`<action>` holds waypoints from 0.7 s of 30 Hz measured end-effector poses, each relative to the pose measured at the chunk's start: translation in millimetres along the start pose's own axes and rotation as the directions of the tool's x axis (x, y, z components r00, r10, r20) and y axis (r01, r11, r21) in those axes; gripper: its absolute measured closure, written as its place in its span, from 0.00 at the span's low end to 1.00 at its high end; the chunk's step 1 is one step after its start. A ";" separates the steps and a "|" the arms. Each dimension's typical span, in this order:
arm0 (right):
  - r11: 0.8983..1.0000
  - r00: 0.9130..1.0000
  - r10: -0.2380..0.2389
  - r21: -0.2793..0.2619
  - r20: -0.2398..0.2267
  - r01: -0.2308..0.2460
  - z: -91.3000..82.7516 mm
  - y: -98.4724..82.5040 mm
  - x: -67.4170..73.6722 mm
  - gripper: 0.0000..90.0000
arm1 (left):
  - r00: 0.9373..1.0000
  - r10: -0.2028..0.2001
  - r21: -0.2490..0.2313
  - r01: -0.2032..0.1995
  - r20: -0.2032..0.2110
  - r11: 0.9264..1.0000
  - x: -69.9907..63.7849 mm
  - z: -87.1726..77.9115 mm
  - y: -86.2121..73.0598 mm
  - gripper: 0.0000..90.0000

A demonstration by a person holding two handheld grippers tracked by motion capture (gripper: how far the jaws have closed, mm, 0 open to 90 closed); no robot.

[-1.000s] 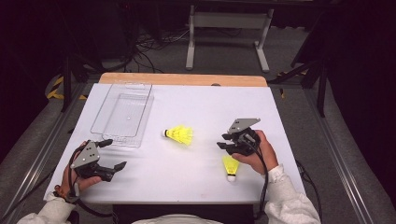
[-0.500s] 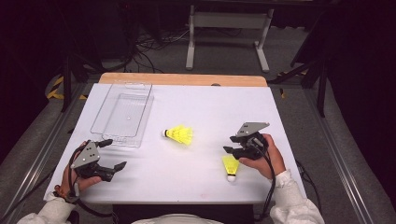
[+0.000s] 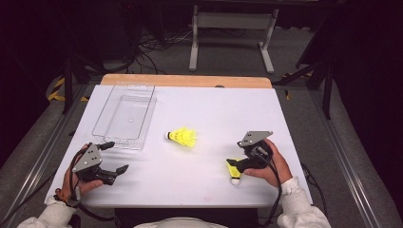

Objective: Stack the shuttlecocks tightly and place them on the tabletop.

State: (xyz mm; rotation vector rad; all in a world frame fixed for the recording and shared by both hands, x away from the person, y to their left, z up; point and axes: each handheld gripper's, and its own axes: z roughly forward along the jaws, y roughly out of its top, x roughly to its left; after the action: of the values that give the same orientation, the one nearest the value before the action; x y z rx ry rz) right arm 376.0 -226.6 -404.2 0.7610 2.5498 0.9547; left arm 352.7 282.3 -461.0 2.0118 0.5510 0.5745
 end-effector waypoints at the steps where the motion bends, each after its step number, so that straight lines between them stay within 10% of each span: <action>1: 1.000 1.000 0.001 0.000 -0.004 -0.001 0.2 -0.9 0.3 0.27 | 1.000 0.001 0.001 -0.001 -0.002 1.000 0.2 -0.1 -0.1 0.07; 13: 1.000 0.999 0.019 -0.004 -0.051 -0.019 4.6 -18.1 2.1 0.24 | 1.000 0.012 0.012 -0.011 -0.006 1.000 0.3 0.3 0.1 0.07; 21: 0.998 0.993 0.041 -0.036 -0.108 -0.045 6.5 -19.1 -0.2 0.45 | 1.000 0.011 0.014 -0.011 -0.002 1.000 0.0 0.9 0.0 0.07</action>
State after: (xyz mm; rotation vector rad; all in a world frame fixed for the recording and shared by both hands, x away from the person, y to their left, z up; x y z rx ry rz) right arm 372.1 -235.5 -421.9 0.7764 2.6074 1.0831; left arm 353.3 281.8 -461.4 2.0289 0.5467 0.5811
